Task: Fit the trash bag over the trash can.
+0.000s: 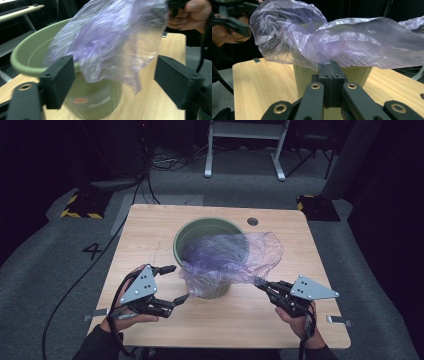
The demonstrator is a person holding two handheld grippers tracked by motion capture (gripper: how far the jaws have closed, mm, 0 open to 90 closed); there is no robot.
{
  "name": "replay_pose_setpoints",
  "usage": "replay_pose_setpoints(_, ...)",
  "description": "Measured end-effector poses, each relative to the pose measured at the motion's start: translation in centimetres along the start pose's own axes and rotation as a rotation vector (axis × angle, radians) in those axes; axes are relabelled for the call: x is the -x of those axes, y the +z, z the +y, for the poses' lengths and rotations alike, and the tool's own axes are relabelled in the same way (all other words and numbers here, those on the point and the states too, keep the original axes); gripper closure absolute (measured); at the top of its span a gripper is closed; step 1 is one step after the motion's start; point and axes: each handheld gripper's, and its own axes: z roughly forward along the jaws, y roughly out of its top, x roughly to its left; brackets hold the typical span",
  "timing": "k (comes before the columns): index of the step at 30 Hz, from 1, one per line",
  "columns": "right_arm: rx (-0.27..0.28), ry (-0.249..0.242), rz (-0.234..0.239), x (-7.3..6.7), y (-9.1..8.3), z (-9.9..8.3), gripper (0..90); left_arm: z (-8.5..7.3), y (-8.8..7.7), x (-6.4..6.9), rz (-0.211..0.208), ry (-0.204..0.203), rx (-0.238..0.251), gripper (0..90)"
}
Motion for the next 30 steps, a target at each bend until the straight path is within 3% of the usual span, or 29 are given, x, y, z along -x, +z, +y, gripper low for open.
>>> replay_pose_setpoints(3,0.0,-0.007,-0.006,0.0,0.0,0.0,90.0,1.0,-0.1,0.7,0.009,0.032,0.001,15.4)
replay_pose_setpoints(6,-0.004,-0.012,-0.009,0.0,0.1,0.0,90.0,2.4,0.0,1.4,-0.032,0.047,0.006,15.0)
replay_pose_setpoints(9,-0.012,-0.014,-0.014,0.0,0.2,-0.1,90.0,3.8,0.6,2.2,-0.048,0.077,0.011,15.1)
replay_pose_setpoints(12,-0.017,-0.018,-0.014,0.0,0.3,-0.2,90.0,5.1,1.7,3.2,0.012,0.166,-0.035,15.7)
replay_pose_setpoints(14,-0.022,-0.025,-0.015,0.0,0.3,-0.3,90.0,5.6,2.3,3.2,0.029,0.172,-0.052,17.7)
replay_pose_setpoints(16,-0.026,-0.026,-0.013,0.0,0.4,-0.4,90.0,5.9,3.0,2.9,0.055,0.164,-0.076,29.1)
replay_pose_setpoints(20,-0.036,-0.024,-0.014,0.2,0.4,-0.7,90.0,5.8,3.6,1.4,0.079,0.106,-0.078,45.2)
replay_pose_setpoints(24,-0.048,-0.02,-0.017,0.4,0.4,-1.1,90.0,5.2,3.5,-0.2,0.063,0.077,-0.065,66.9)
replay_pose_setpoints(30,-0.06,-0.009,-0.023,0.9,0.6,-1.6,90.0,4.1,3.5,-1.5,0.047,0.065,-0.054,88.3)
